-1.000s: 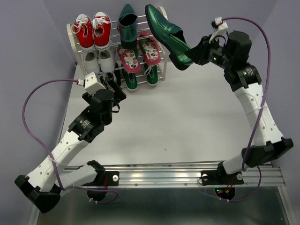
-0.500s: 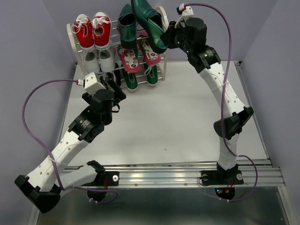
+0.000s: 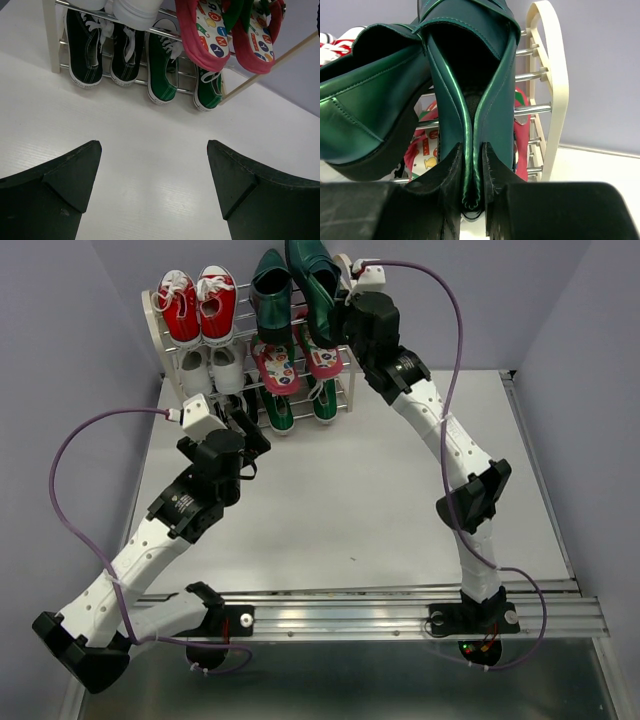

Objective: Place and organize the shoes onto the shoe shelf

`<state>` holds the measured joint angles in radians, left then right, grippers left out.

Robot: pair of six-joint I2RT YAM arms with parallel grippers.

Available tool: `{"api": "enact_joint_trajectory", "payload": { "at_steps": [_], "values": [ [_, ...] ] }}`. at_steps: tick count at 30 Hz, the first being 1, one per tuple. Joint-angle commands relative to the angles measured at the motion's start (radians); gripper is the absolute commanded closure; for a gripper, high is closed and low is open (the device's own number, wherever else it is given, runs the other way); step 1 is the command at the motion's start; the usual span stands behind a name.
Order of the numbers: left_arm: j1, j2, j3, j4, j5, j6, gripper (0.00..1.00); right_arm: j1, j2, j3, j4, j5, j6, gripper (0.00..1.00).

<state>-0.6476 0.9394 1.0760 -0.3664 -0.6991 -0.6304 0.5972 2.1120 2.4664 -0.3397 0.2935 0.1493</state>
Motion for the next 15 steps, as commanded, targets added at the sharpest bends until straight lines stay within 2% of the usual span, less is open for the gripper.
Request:
{"api": "enact_joint_trajectory", "payload": {
  "at_steps": [1, 7, 15],
  "values": [
    [0.0, 0.001, 0.018, 0.021, -0.008, -0.005, 0.01, 0.013, -0.017, 0.089, 0.277, 0.045, 0.009, 0.95],
    [0.0, -0.008, 0.01, 0.009, -0.007, -0.012, 0.01, 0.023, -0.001, 0.1, 0.327, 0.098, -0.024, 0.93],
    [0.0, -0.014, 0.002, 0.001, -0.007, -0.015, 0.01, 0.023, 0.022, 0.104, 0.392, 0.119, -0.025, 0.81]
  ]
}}
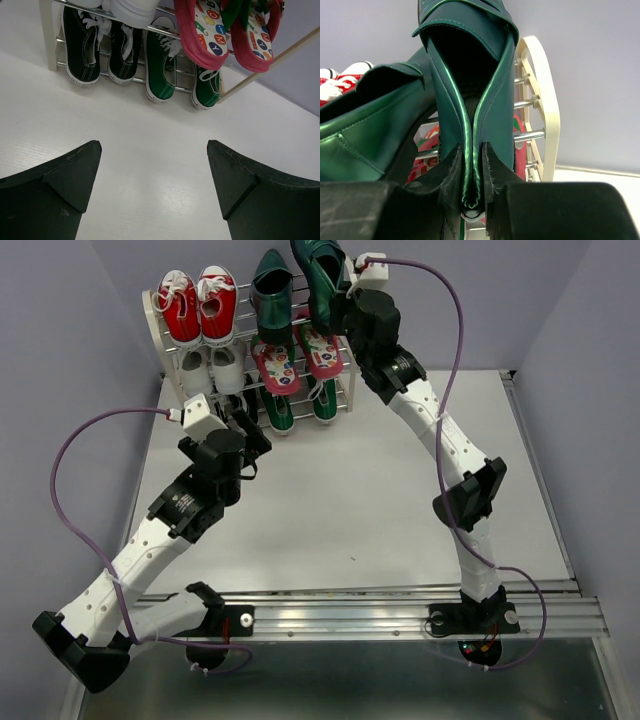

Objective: Place and organize the shoes onto the shoe shelf

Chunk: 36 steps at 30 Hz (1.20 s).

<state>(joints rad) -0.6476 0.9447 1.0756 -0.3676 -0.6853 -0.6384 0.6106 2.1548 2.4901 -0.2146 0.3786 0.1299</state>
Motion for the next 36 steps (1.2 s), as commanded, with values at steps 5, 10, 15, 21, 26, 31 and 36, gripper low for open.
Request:
{"api": "enact_joint_trajectory", "payload": {
  "at_steps": [5, 10, 15, 21, 26, 31, 36],
  "values": [
    [0.0, -0.023, 0.001, 0.001, -0.025, -0.004, 0.01, 0.009, 0.0, 0.084, 0.291, -0.003, 0.019, 0.78],
    [0.0, -0.026, -0.002, -0.001, -0.026, -0.006, 0.01, 0.009, 0.016, 0.085, 0.281, 0.023, 0.013, 0.71],
    [0.0, -0.029, -0.002, 0.002, -0.025, -0.007, 0.01, 0.009, 0.014, 0.073, 0.267, 0.014, 0.005, 0.62],
    [0.0, -0.029, 0.0, -0.002, -0.028, -0.009, 0.01, 0.009, 0.014, 0.07, 0.259, 0.016, 0.013, 0.41],
    [0.0, -0.03, 0.004, -0.001, -0.019, -0.01, 0.01, 0.009, -0.001, 0.059, 0.262, -0.006, 0.025, 0.17],
    [-0.001, -0.032, 0.014, 0.006, -0.01, -0.004, 0.01, 0.009, -0.026, 0.038, 0.261, -0.043, 0.037, 0.14],
    [0.0, -0.029, 0.026, 0.01, 0.003, 0.008, 0.01, 0.009, -0.056, 0.013, 0.222, -0.099, 0.017, 0.09]
  ]
}}
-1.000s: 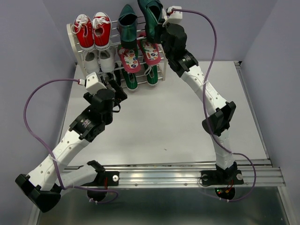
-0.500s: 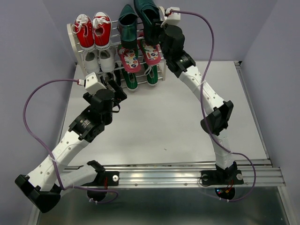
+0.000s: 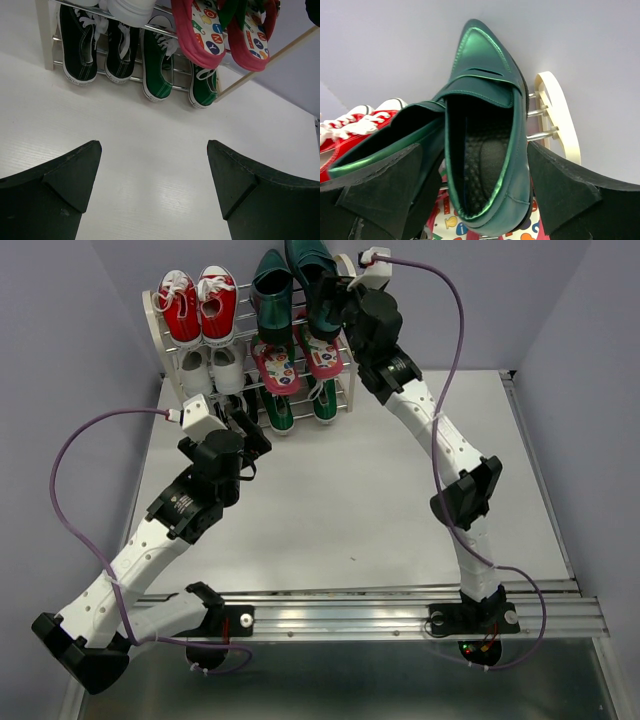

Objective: Place and organize the shoes onto the shoe shelf

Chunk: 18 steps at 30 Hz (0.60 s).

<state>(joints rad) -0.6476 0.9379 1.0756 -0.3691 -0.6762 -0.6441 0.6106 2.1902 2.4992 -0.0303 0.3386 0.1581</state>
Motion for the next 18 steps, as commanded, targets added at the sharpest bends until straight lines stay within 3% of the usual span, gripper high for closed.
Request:
{"api": "enact_joint_trajectory", "payload": {
  "at_steps": [1, 7, 14, 18],
  "values": [
    [0.0, -0.022, 0.027, 0.013, -0.009, 0.014, 0.01, 0.018, -0.095, -0.002, 0.032, -0.067, -0.029, 0.07],
    [0.0, -0.01, 0.069, 0.071, 0.0, 0.065, 0.01, 0.028, -0.127, -0.102, -0.072, -0.127, -0.109, 0.04],
    [-0.001, 0.024, 0.147, 0.121, 0.001, 0.116, 0.01, 0.028, -0.078, -0.082, -0.147, -0.095, -0.178, 0.01],
    [0.0, 0.027, 0.147, 0.122, -0.017, 0.12, 0.01, 0.028, -0.047, -0.08, -0.152, -0.064, -0.193, 0.06]
  ]
}}
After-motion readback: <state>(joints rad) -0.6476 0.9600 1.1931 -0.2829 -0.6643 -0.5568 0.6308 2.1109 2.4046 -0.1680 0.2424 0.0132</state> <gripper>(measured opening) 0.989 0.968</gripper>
